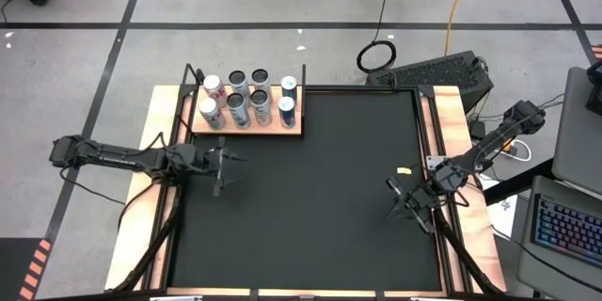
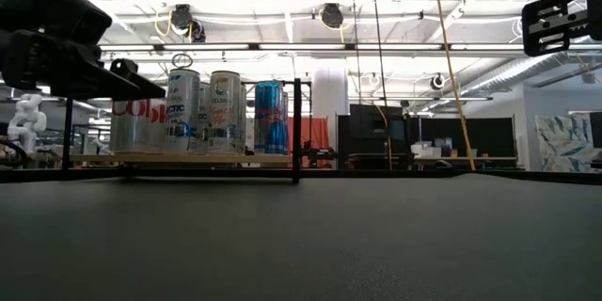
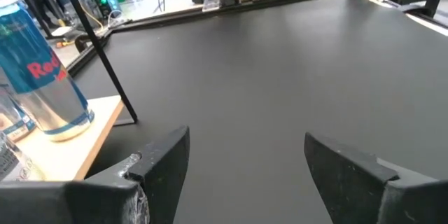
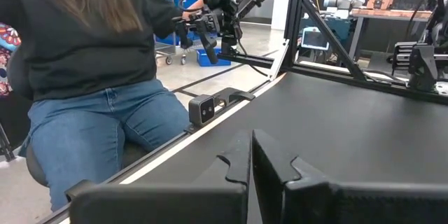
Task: Place canned beverage on shelf
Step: Return to Home Position
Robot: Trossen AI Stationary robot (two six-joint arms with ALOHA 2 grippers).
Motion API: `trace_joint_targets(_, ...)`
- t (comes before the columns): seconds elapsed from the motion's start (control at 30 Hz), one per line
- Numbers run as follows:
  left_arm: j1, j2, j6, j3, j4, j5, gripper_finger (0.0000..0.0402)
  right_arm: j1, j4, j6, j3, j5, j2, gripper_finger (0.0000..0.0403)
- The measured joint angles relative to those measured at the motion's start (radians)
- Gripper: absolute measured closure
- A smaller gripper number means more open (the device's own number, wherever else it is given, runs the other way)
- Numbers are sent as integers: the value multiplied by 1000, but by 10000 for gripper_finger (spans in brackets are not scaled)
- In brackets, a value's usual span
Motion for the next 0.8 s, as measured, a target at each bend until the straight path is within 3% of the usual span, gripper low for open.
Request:
trace_joint_targets(0.23,0,-53,0,0,1,0,118,0,-2,0,0,0,-24,403)
trace_joint_targets(0.8,0,-301,0,0,2,0,118,-1,-84,0,0,0,-251,403)
